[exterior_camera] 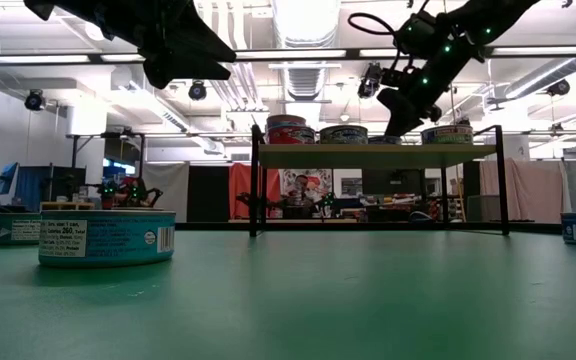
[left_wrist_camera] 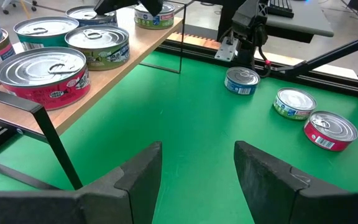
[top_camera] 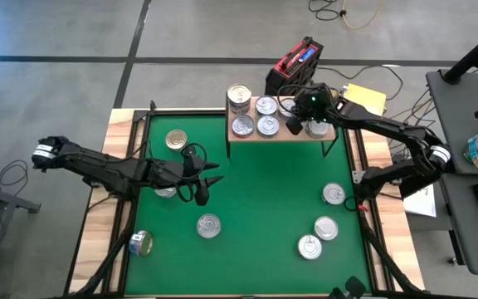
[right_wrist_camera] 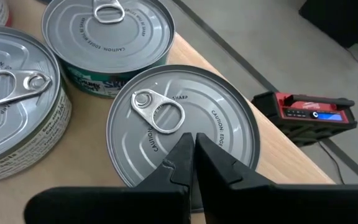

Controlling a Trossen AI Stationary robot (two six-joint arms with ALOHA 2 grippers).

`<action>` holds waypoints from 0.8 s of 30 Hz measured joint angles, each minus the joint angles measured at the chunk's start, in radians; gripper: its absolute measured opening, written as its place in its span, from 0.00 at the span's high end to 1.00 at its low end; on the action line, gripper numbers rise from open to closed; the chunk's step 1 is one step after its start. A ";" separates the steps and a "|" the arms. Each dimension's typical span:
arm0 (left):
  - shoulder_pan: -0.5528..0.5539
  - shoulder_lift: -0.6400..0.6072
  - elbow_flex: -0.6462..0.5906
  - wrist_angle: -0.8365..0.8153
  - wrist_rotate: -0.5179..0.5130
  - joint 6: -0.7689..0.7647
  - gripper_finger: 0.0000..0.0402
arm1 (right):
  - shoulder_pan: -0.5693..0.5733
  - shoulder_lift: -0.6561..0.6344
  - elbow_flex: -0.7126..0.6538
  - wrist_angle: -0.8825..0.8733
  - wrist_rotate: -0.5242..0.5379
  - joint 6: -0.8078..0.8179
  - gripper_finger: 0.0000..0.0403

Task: Stack canned seafood by type on shelf
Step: Put the blue tuna can on the shelf

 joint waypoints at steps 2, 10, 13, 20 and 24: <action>0.000 0.000 0.000 0.000 0.000 0.000 0.54 | -0.001 0.001 0.006 -0.003 0.000 -0.007 0.98; 0.000 0.000 0.000 0.000 0.000 0.000 0.54 | -0.003 0.002 0.014 -0.005 0.002 -0.019 0.98; 0.000 0.000 0.000 0.000 0.000 0.000 0.54 | -0.003 0.002 0.014 -0.005 0.008 -0.028 0.98; 0.000 0.000 0.000 0.000 0.000 -0.003 0.54 | -0.003 0.002 0.014 -0.002 0.016 -0.089 0.98; 0.000 0.000 0.000 0.000 0.000 -0.003 0.54 | -0.003 0.002 0.014 -0.002 0.016 -0.135 0.98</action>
